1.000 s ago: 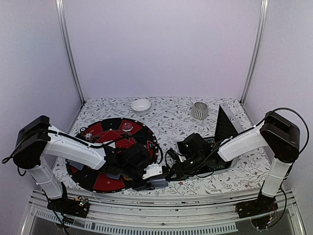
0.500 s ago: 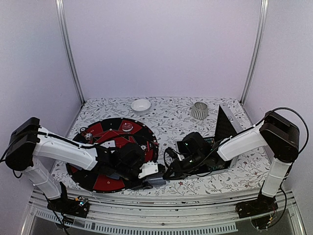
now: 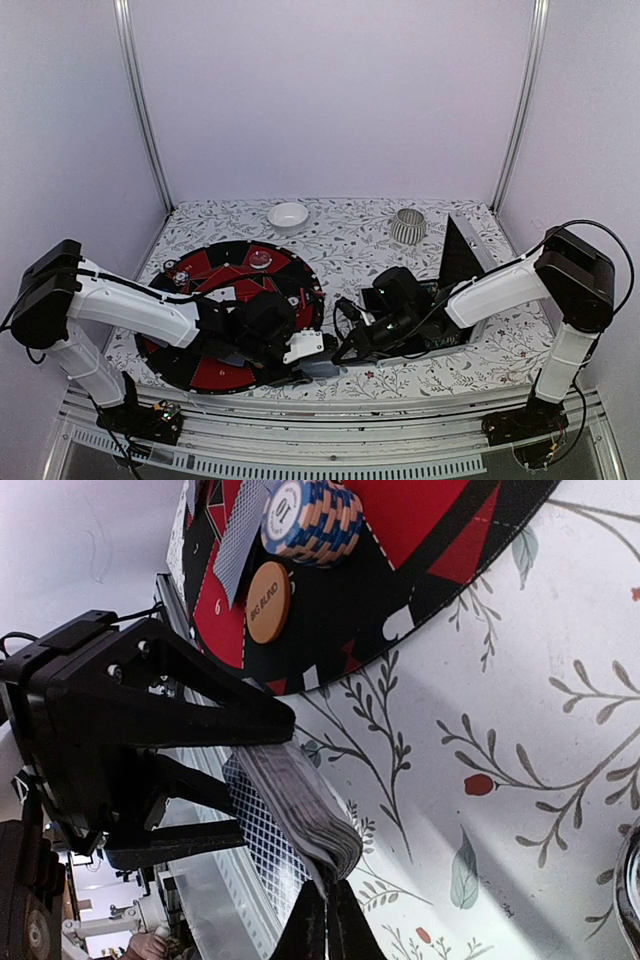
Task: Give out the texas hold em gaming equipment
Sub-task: Pick up the poker card from the face-down deck piles.
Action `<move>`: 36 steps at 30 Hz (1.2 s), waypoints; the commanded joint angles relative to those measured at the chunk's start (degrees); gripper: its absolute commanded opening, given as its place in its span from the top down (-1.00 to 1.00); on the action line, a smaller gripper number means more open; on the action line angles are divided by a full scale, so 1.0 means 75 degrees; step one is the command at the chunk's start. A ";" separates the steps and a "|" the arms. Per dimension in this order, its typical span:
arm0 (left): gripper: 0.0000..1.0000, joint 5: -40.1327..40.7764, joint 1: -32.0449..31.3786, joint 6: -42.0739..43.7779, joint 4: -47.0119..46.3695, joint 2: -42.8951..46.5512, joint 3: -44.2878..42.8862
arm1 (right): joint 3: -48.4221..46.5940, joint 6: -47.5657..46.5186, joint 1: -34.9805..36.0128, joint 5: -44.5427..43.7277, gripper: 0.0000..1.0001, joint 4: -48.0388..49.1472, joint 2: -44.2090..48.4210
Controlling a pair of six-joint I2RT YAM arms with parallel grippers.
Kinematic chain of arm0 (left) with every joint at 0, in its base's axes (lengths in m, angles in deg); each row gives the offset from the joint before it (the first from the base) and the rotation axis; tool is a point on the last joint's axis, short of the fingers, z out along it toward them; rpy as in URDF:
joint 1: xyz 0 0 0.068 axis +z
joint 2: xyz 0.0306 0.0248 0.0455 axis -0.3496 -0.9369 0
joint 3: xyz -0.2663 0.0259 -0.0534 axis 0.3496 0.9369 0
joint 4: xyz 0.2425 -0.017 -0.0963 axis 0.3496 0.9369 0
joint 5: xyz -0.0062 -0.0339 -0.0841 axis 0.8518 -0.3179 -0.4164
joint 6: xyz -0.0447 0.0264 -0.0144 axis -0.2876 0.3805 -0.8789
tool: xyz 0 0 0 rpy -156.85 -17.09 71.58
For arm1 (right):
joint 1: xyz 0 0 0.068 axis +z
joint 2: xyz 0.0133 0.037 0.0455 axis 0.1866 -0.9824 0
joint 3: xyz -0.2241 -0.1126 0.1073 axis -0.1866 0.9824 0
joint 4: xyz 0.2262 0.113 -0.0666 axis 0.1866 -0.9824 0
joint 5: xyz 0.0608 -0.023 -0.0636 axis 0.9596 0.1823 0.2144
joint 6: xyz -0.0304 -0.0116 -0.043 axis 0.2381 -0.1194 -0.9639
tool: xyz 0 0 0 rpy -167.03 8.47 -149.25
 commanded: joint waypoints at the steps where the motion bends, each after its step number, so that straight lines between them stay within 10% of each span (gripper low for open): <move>1: -0.09 -0.0022 0.0075 0.0013 -0.0057 0.0144 -0.0112 | -0.0138 -0.0072 0.0019 -0.0066 0.94 -0.0098 0.0453; 21: -0.18 -0.0079 0.0112 0.0030 0.0439 -0.0818 -0.0663 | 0.0213 -0.0886 -0.0218 -0.1053 0.95 -0.2250 0.1920; 36: -0.70 -0.0105 0.0164 -0.0034 0.0158 0.0688 -0.0960 | -0.0703 -0.1933 -0.0670 -0.2049 0.95 -0.4487 0.3518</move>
